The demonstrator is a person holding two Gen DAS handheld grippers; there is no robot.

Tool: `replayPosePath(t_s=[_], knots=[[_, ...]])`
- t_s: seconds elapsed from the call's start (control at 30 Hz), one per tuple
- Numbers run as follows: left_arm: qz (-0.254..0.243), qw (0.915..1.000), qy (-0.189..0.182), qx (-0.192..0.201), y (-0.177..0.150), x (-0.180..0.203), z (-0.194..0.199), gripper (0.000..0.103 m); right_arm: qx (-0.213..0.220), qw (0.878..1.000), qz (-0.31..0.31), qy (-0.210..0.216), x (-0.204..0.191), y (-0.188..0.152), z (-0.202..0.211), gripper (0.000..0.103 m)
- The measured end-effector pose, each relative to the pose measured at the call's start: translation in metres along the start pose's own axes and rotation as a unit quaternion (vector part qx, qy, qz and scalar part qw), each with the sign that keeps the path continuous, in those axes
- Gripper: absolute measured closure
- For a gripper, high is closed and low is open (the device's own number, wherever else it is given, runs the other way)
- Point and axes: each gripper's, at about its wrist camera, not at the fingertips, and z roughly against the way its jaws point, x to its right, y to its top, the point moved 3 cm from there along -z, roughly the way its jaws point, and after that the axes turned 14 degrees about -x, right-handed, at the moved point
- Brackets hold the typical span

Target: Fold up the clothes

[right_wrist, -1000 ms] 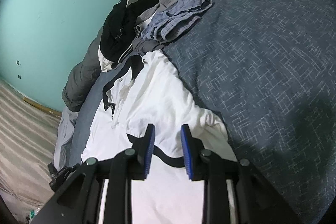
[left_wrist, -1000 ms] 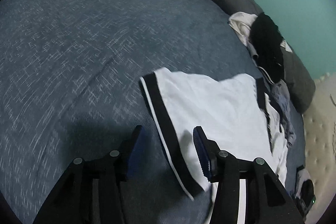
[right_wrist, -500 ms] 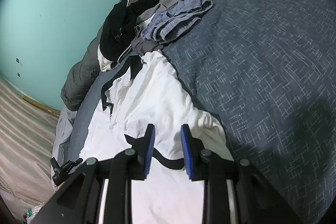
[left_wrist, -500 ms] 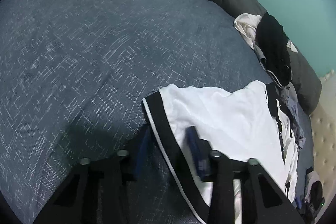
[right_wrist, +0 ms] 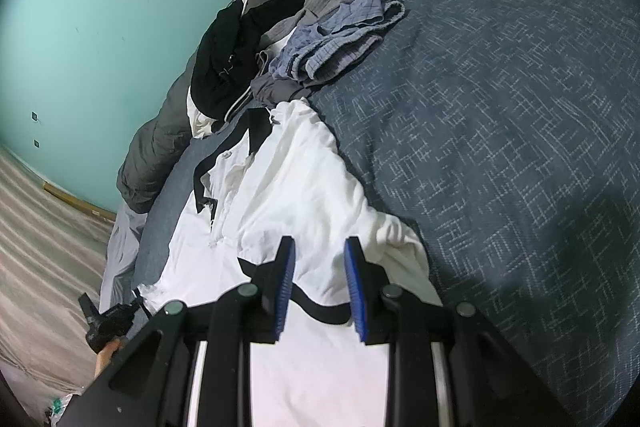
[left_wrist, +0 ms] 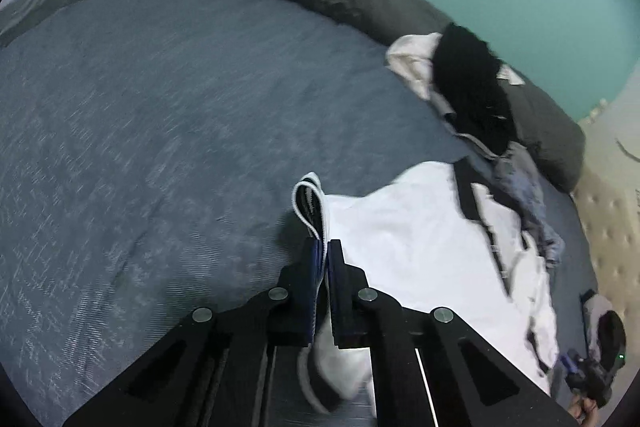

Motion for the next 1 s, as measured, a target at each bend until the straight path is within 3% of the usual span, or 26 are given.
replayPosePath(t_s=[0.27,0.43,0.63,0.7,0.77,1.0], knots=[[-0.128,0.9917,-0.001,-0.010,-0.012,0.106,0.002,0.098,0.003,1.000,-0.002,0.005,-0.001,0.001,0.002,0.078],[-0.187,0.9801,0.019,-0.064,-0.037,0.155,-0.033,0.098,0.005,1.000,-0.002,0.008,-0.001,0.001,0.005,0.078],[-0.219,0.9708,0.022,-0.096,-0.067,0.173,-0.044,0.095,0.005,1.000,-0.004,0.013,0.000,0.002,0.005,0.078],[-0.216,0.9723,0.013,-0.089,-0.070,0.172,-0.031,0.089,0.005,1.000,-0.005,0.013,0.000,0.002,0.005,0.078],[-0.212,0.9739,0.008,-0.081,-0.069,0.172,-0.021,0.074,0.005,1.000,-0.006,0.014,0.000,0.002,0.006,0.078],[-0.183,0.9809,0.036,-0.054,-0.054,0.139,0.003,0.072,0.005,1.000,-0.001,0.016,-0.005,0.001,0.006,0.078]])
